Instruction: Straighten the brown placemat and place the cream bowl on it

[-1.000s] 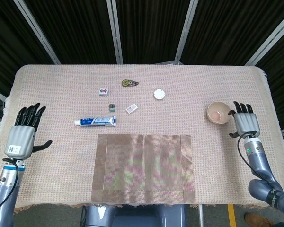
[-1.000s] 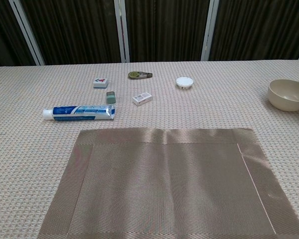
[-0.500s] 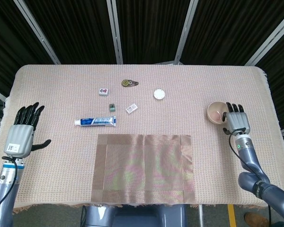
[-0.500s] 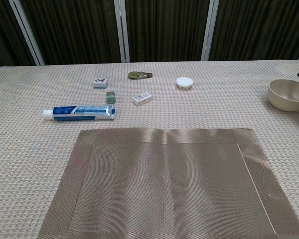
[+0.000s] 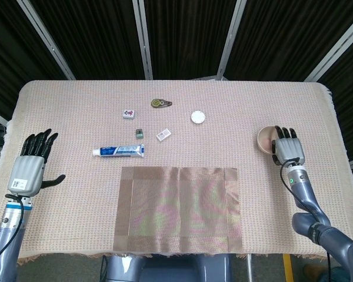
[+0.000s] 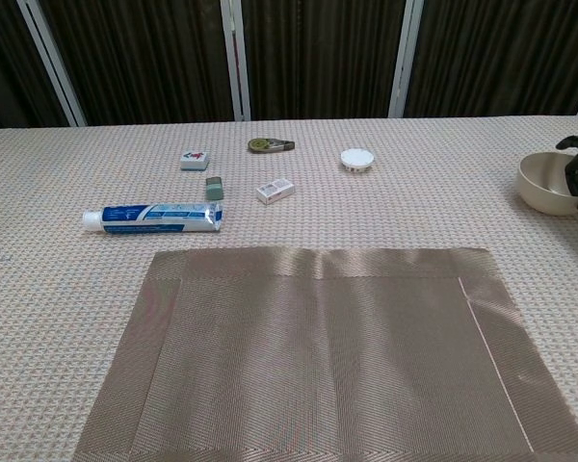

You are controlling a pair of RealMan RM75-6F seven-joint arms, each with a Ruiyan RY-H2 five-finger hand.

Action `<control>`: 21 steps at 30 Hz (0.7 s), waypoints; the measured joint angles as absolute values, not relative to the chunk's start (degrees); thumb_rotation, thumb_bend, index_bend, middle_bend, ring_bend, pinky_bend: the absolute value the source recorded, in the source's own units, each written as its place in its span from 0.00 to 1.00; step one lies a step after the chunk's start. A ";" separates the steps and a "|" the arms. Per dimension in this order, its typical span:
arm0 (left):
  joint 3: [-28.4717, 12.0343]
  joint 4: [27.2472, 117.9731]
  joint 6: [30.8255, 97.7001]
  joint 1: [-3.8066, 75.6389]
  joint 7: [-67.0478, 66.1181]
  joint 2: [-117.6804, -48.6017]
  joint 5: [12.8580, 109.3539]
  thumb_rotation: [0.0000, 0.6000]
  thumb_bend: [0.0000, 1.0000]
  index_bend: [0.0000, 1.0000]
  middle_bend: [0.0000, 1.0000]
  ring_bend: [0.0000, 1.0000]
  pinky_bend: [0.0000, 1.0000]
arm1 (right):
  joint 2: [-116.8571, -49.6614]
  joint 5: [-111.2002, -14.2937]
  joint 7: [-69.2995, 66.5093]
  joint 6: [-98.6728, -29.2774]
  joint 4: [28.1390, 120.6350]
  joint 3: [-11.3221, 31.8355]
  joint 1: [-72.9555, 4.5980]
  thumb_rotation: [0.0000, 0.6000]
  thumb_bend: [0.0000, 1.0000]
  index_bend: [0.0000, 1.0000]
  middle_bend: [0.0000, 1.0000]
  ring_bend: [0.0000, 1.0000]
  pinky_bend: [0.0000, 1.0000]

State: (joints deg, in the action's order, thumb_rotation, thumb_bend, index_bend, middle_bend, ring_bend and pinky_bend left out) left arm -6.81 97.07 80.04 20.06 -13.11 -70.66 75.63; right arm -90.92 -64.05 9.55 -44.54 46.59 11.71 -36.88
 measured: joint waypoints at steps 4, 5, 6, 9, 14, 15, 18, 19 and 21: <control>-6.85 97.26 79.86 19.99 -12.96 -70.65 75.89 1.00 0.00 0.00 0.00 0.00 0.00 | -90.60 -65.85 7.82 -46.34 47.35 11.36 -36.54 1.00 0.42 0.70 0.00 0.00 0.00; -6.86 97.33 79.78 19.97 -12.90 -70.64 75.96 1.00 0.00 0.00 0.00 0.00 0.00 | -90.31 -66.47 7.48 -47.12 47.94 11.24 -36.38 1.00 0.42 0.70 0.00 0.00 0.00; -6.87 97.41 79.67 19.96 -12.80 -70.62 76.06 1.00 0.00 0.00 0.00 0.00 0.00 | -90.00 -66.98 7.24 -47.81 48.54 11.15 -36.24 1.00 0.42 0.70 0.00 0.00 0.00; -6.87 97.60 79.41 19.91 -12.46 -70.52 76.26 1.00 0.00 0.00 0.00 0.00 0.00 | -88.51 -68.84 6.65 -50.34 51.53 10.78 -35.68 1.00 0.42 0.71 0.00 0.00 0.00; -6.95 97.99 79.19 19.78 -11.68 -70.18 76.61 1.00 0.00 0.00 0.00 0.00 0.00 | -84.85 -72.53 6.41 -55.39 59.62 10.05 -34.52 1.00 0.42 0.71 0.00 0.00 0.00; -6.97 98.14 79.18 19.74 -11.38 -70.05 76.78 1.00 0.00 0.00 0.00 0.00 0.00 | -84.10 -73.22 6.49 -56.26 61.40 9.89 -34.31 1.00 0.42 0.71 0.00 0.00 0.00; -6.99 98.53 79.24 19.64 -10.79 -69.77 77.29 1.00 0.00 0.00 0.00 0.00 0.00 | -81.59 -75.80 7.04 -58.99 67.60 9.26 -33.68 1.00 0.42 0.71 0.01 0.00 0.00; -6.98 98.68 79.26 19.61 -10.62 -69.68 77.47 1.00 0.00 0.00 0.00 0.00 0.00 | -80.87 -76.73 7.30 -59.68 69.49 8.99 -33.56 1.00 0.42 0.69 0.01 0.00 0.00; -6.94 99.01 79.36 19.51 -10.25 -69.42 77.93 1.00 0.00 0.00 0.00 0.00 0.00 | -79.17 -79.11 8.05 -60.94 74.06 8.20 -33.35 1.00 0.42 0.62 0.02 0.00 0.00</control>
